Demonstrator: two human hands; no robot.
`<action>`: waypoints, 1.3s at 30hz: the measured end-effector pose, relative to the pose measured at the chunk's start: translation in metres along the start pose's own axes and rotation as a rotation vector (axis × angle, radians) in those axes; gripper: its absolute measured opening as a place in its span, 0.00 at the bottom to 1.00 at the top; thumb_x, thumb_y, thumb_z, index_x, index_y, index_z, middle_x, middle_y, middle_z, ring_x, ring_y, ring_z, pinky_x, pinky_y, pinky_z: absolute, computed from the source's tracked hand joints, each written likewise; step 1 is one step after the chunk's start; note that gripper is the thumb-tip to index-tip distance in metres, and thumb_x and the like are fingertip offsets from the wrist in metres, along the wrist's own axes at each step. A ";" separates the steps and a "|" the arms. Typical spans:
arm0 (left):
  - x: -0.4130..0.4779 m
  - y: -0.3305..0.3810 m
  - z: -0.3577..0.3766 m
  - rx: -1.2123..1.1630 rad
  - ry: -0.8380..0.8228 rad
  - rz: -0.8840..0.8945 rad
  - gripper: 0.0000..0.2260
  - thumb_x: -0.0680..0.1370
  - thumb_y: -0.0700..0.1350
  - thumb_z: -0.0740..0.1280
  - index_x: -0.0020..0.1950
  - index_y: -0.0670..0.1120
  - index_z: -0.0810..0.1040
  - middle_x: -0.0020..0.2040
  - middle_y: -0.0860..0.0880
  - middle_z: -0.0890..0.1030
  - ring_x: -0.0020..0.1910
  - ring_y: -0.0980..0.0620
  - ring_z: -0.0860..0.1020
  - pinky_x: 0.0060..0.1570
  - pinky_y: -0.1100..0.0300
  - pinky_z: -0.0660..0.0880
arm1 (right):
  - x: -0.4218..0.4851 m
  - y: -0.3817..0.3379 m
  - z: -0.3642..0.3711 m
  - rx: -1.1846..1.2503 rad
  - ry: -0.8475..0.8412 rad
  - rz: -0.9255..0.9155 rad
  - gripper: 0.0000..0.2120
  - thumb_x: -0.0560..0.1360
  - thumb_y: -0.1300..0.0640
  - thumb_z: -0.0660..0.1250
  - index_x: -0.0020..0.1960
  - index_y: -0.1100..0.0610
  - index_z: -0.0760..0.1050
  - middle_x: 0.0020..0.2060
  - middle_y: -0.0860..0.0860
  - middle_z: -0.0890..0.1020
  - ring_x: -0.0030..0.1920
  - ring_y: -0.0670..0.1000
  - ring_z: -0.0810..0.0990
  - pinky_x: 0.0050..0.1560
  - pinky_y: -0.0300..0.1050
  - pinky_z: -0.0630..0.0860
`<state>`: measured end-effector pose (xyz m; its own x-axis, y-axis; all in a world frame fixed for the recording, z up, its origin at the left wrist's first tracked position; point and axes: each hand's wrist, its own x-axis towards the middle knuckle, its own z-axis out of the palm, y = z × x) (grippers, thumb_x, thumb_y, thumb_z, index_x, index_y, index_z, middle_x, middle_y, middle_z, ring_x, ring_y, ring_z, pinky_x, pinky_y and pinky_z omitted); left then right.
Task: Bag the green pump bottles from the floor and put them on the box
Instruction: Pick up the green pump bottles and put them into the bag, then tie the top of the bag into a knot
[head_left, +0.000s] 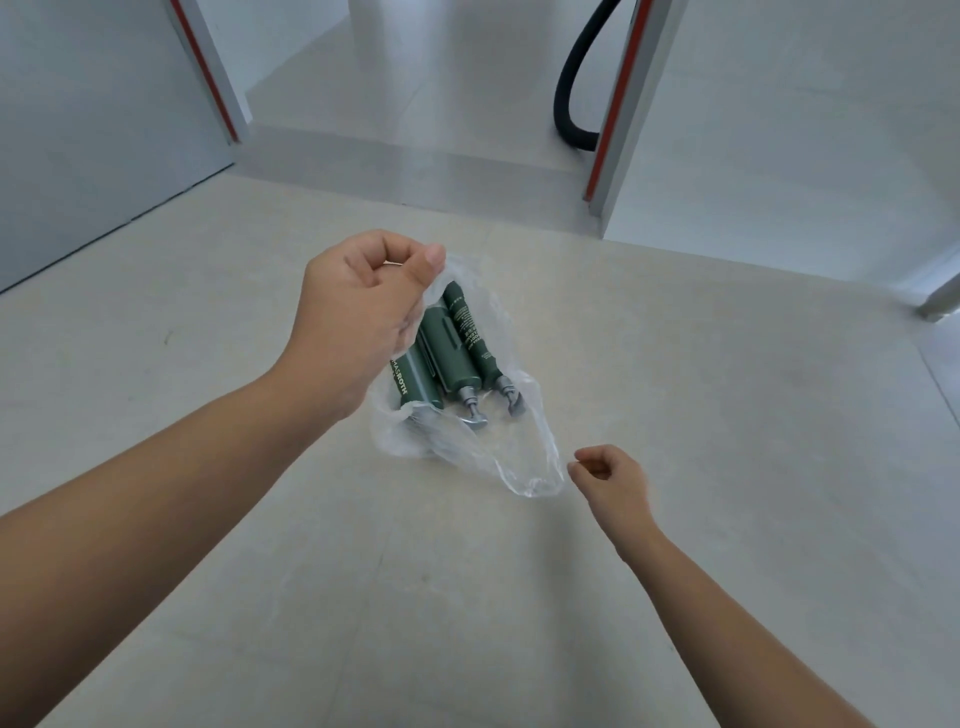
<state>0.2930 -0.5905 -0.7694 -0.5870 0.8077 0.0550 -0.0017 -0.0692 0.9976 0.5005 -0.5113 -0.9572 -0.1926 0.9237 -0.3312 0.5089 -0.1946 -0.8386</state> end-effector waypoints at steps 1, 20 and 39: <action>-0.001 0.000 -0.001 0.002 0.002 0.005 0.08 0.75 0.41 0.65 0.36 0.42 0.73 0.18 0.54 0.64 0.18 0.57 0.59 0.20 0.69 0.57 | 0.000 0.006 0.001 -0.009 0.021 0.025 0.10 0.72 0.58 0.67 0.52 0.57 0.76 0.41 0.48 0.79 0.43 0.49 0.77 0.44 0.41 0.71; -0.004 -0.004 -0.027 0.005 0.064 0.012 0.09 0.75 0.40 0.65 0.35 0.43 0.72 0.18 0.54 0.65 0.18 0.58 0.60 0.19 0.69 0.59 | 0.014 0.035 0.047 0.039 0.006 0.195 0.09 0.72 0.58 0.67 0.51 0.61 0.75 0.37 0.50 0.77 0.39 0.51 0.75 0.40 0.44 0.71; 0.025 0.046 0.004 -0.169 0.110 0.125 0.09 0.77 0.40 0.64 0.36 0.43 0.72 0.19 0.56 0.64 0.19 0.58 0.60 0.20 0.67 0.59 | 0.011 -0.148 -0.030 0.150 0.077 -0.239 0.15 0.74 0.70 0.60 0.33 0.55 0.72 0.27 0.52 0.73 0.28 0.49 0.70 0.33 0.40 0.69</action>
<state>0.2813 -0.5711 -0.7222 -0.6755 0.7191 0.1632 -0.0537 -0.2688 0.9617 0.4481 -0.4628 -0.8242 -0.2251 0.9704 -0.0874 0.3260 -0.0095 -0.9453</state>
